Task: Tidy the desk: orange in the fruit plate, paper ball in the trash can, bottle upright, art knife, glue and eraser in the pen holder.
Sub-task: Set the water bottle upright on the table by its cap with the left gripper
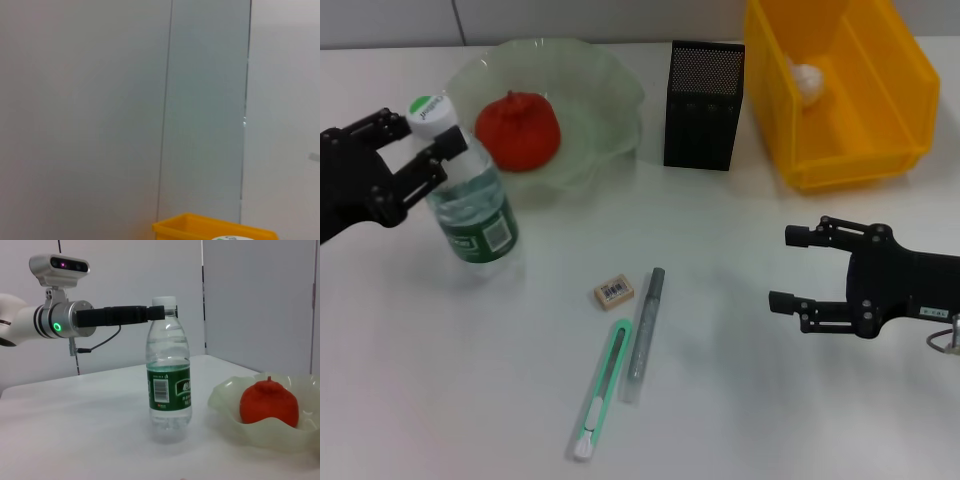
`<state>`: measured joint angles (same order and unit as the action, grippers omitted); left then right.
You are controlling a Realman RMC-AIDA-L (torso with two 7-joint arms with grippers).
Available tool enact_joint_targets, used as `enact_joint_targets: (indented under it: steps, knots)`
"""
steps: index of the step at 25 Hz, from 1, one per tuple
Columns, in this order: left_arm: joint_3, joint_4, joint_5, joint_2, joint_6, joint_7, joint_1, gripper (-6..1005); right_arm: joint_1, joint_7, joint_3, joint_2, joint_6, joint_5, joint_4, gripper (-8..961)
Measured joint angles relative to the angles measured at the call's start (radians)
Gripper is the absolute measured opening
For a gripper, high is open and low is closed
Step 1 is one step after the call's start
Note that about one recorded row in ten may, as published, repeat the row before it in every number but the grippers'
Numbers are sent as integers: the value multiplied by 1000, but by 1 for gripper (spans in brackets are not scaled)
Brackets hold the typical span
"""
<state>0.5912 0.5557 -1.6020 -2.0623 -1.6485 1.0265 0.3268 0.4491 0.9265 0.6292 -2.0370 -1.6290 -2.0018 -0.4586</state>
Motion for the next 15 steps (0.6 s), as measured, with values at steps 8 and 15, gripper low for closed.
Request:
enact_joint_targets:
  steps: [8, 15]
  knots:
    - [-71, -46, 3, -1, 11, -11, 10, 439, -2, -3, 4, 4, -7, -1, 1, 818]
    - [-143, -95, 8, -4, 55, -42, 18, 439, 1, 4, 3, 7, -26, -1, 1, 818]
